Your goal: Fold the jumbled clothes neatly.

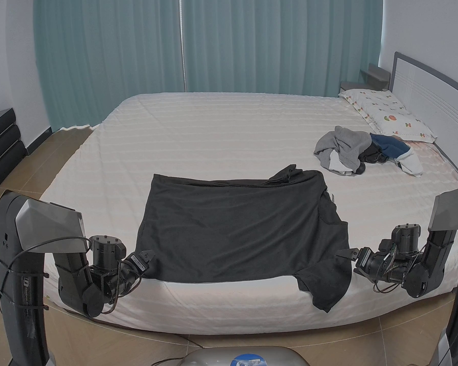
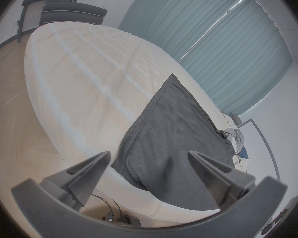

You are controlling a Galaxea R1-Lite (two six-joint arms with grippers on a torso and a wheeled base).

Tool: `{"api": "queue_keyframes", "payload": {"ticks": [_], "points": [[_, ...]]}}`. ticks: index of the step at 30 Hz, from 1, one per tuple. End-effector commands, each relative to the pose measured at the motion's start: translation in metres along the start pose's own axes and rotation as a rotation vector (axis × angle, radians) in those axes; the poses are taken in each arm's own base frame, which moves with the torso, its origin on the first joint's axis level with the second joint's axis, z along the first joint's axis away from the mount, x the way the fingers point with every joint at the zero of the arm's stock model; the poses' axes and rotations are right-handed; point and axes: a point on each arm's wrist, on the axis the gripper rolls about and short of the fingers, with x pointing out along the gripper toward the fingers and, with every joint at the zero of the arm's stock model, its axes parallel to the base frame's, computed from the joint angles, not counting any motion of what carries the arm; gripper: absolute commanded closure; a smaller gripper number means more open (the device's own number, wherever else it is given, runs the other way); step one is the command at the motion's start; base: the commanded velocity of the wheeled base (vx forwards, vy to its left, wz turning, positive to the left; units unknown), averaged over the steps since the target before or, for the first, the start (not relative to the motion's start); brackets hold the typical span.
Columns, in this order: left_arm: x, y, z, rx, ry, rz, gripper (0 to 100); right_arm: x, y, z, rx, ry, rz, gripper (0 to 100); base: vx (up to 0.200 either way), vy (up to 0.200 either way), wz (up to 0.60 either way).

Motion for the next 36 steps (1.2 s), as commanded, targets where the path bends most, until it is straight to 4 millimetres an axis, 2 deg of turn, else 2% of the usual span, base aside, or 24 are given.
{"api": "queue_keyframes", "payload": {"ticks": [1,8,12,18,28,29,36], "points": [[0.005,0.004,-0.002,0.002,-0.003,0.02,100,0.003,-0.001,-0.001,-0.001,-0.005,-0.016,0,0.0,0.0,0.0],[0.005,0.006,0.002,-0.014,-0.042,0.036,100,0.009,-0.001,0.002,-0.008,-0.056,-0.059,0,0.0,0.0,0.0],[0.003,0.009,0.008,-0.079,-0.067,0.046,100,0.02,0.009,0.003,-0.04,-0.052,-0.082,0,0.0,0.0,0.0],[0.003,0.013,0.01,-0.14,-0.071,0.056,100,0.041,0.006,0.014,-0.043,-0.017,-0.121,0,0.0,0.0,0.0],[0.001,0.013,0.011,-0.154,-0.094,0.018,100,0.052,0.004,0.018,-0.084,-0.017,-0.121,0,0.0,0.0,0.0],[0.001,0.013,0.011,-0.155,-0.096,0.016,100,0.055,0.003,0.016,-0.088,-0.012,-0.122,100,0.0,0.0,0.0],[0.001,0.012,0.011,-0.152,-0.096,0.016,100,0.059,0.003,0.035,-0.087,-0.079,-0.096,100,0.0,0.0,0.0]]}}
